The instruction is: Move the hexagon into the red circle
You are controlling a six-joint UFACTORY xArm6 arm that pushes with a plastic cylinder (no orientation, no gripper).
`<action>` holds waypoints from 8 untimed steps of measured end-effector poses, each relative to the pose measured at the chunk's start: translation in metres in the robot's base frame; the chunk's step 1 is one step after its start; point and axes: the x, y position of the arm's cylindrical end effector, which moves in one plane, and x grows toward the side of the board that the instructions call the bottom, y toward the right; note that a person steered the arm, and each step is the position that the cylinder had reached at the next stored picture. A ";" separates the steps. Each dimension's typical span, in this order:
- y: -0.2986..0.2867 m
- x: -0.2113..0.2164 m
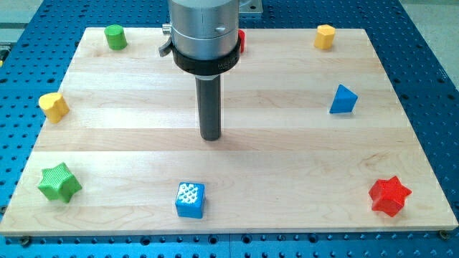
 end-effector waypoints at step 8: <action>0.267 -0.212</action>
